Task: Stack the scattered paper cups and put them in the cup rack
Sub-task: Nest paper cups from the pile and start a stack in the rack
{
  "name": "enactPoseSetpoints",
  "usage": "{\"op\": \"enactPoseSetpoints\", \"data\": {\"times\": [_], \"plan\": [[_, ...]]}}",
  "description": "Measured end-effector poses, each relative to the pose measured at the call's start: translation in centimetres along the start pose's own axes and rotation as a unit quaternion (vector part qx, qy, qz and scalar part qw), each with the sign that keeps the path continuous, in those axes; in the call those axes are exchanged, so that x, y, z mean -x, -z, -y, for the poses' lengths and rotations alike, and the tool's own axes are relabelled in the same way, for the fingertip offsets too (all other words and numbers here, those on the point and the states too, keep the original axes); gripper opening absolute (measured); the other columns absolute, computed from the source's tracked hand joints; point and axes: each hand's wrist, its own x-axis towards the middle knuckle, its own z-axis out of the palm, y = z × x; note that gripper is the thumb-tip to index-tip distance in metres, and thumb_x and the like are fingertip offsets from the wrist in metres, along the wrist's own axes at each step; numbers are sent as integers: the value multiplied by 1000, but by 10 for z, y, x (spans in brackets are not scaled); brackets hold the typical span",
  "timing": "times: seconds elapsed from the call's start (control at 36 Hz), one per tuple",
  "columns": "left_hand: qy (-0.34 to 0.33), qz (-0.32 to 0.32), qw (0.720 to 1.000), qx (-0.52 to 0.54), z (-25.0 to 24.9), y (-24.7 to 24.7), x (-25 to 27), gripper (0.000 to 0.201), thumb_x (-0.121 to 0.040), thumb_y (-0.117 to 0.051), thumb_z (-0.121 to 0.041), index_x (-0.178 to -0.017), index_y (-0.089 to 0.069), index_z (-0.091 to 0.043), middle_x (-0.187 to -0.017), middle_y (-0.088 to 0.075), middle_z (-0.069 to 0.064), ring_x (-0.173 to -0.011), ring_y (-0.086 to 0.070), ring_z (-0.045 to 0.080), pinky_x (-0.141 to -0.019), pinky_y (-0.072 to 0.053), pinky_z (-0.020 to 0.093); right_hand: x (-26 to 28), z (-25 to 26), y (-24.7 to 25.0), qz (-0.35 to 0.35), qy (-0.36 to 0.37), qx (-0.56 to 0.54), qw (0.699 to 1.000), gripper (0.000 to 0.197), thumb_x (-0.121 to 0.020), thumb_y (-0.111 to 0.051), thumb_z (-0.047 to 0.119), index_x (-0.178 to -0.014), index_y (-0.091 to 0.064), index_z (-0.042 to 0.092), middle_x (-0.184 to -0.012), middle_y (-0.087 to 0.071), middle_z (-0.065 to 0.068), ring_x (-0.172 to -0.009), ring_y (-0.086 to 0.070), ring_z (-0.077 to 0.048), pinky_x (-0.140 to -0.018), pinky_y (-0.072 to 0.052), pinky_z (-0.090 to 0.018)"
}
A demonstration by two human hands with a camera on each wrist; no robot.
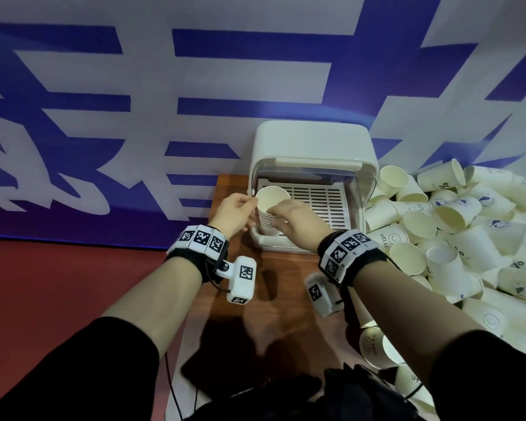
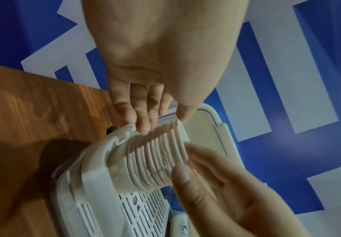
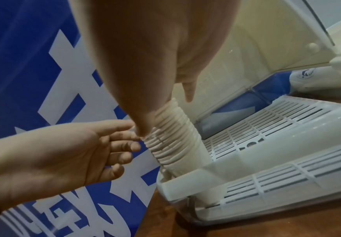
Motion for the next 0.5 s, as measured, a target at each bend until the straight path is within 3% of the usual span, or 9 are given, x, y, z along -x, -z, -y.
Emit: {"op": "enactPoseSetpoints", "data": {"times": [0.08,0.14,0.19,0.31,0.39,0.5], "plan": [[4,-53,998,-18,-1,0,3,31,-95,-53,-37,-116,-50,-14,-90,-63,4,-66,-61,15,-56,-49,26,9,3,7,-16,-1,8,1000,42,-95,-54,27,-135,-50,13,-144,-45,-8,-139,-29,-25,-113,-22,-40],[-8,-84,996,-26,-4,0,6,35,-93,-55,-39,-119,-50,-17,-97,-62,2,-77,-63,19,-67,-53,32,16,3,14,-56,3,4,998,43,-95,-54,25,-135,-49,11,-147,-42,-8,-140,-27,-25,-114,-21,-39],[-32,-91,995,-36,-9,-1,12,29,-93,-56,-35,-117,-51,-19,-93,-61,0,-82,-63,22,-75,-53,36,24,0,19,-83,4,2,997,41,-95,-54,24,-133,-52,9,-143,-47,-9,-137,-33,-26,-112,-26,-39],[-87,-57,994,-44,-23,-9,30,16,-93,-56,-24,-107,-50,-23,-97,-59,4,-84,-62,22,-67,-50,27,45,-9,24,-58,-3,-8,998,33,-95,-52,22,-125,-59,10,-126,-60,-9,-119,-52,-25,-100,-40,-38],[-118,-26,991,-55,-32,-21,47,18,-93,-57,-24,-109,-51,-22,-98,-55,3,-80,-59,18,-62,-43,20,66,-12,33,-80,-10,-22,997,28,-95,-52,18,-119,-61,6,-122,-62,-11,-115,-55,-26,-99,-42,-37],[-119,51,990,-63,-35,-45,68,20,-92,-60,-24,-109,-55,-16,-92,-56,2,-71,-59,15,-62,-49,24,96,-15,44,-124,-41,-64,989,26,-96,-50,18,-118,-62,8,-120,-63,-8,-113,-56,-22,-98,-41,-32]]}}
